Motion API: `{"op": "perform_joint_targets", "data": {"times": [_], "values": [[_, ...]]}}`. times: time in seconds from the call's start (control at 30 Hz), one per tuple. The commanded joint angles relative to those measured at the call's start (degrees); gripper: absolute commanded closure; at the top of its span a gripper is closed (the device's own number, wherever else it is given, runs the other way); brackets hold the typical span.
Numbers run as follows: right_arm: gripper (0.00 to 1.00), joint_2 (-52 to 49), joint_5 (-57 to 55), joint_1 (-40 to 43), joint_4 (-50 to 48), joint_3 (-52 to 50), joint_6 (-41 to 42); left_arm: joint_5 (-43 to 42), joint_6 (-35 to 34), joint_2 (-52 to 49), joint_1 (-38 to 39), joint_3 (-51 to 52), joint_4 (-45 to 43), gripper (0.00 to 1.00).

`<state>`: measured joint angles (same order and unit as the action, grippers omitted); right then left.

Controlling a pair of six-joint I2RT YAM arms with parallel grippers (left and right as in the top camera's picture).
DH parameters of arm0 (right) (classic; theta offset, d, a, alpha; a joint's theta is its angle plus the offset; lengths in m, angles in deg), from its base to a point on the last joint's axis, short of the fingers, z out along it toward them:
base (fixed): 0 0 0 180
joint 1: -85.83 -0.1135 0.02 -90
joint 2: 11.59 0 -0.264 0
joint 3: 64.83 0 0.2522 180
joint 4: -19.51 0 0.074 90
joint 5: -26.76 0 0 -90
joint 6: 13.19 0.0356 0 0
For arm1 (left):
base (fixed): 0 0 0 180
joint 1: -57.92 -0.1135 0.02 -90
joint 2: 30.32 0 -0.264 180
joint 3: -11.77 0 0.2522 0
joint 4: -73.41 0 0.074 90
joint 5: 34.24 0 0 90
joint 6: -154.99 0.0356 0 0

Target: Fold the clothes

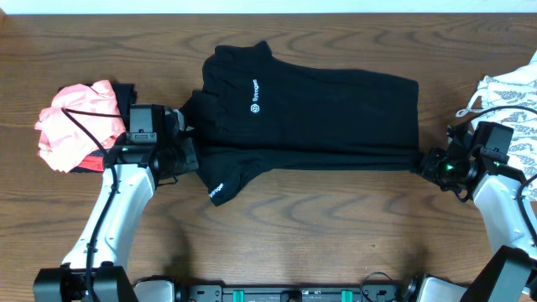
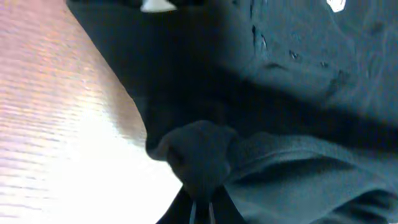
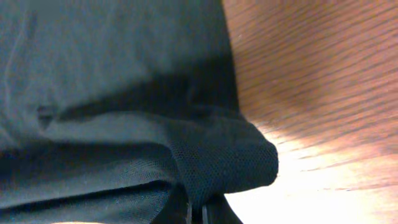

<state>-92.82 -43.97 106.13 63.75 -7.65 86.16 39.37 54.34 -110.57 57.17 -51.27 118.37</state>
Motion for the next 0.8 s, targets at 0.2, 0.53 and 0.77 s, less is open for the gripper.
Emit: {"op": "perform_joint_targets", "data": {"times": [0.2,0.53,0.77], "values": [[0.99,-1.22,-4.48,0.9,-5.31,0.92,4.68,3.19,-2.12,0.15,-0.46,-0.94,-6.56,0.94],[0.99,-7.37,-4.22,0.7,-5.99,0.92,5.4,0.74,-5.55,-0.37,-0.42,-0.85,-1.55,0.94],[0.99,-7.65,-3.8,0.7,-6.19,0.92,5.4,0.33,-5.51,-1.75,-0.28,-0.37,9.53,0.64]]}}
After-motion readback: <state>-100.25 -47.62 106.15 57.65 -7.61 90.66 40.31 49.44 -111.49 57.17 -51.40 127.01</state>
